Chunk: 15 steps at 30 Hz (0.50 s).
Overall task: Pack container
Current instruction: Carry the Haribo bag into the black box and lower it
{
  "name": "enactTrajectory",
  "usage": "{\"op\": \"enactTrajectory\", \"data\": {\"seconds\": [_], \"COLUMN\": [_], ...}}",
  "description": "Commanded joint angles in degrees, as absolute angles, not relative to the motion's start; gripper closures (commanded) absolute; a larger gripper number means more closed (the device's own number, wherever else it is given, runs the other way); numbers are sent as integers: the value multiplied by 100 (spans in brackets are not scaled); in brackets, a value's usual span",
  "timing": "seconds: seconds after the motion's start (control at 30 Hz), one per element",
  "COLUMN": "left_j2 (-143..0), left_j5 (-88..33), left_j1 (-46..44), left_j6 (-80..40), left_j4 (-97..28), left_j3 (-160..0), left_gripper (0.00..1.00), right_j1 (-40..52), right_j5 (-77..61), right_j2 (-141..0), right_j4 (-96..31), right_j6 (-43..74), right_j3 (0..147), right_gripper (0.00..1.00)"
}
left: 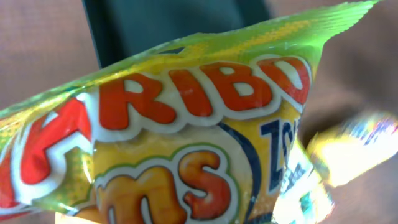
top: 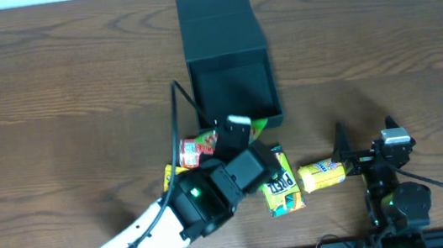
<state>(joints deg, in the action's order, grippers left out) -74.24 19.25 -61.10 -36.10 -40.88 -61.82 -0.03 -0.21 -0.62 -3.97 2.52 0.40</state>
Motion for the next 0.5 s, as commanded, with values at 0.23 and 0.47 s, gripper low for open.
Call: {"op": "enactTrajectory", "data": {"seconds": [0.23, 0.47], "left_j2": [-7540, -8110], "left_j5": [1800, 854], "left_j1": [-4609, -3879], "left_j6": [-2569, -2436], "left_j4": [-2764, -1959], "left_j3": [-6392, -6392], "left_gripper": [78, 78], "right_j1": [45, 45], "right_j5": [-43, -40], "right_j2": [-30, -30], "right_j4": [-425, -427], "right_j6": [294, 294], "right_j3": [32, 32], "right_gripper": [1, 1]}}
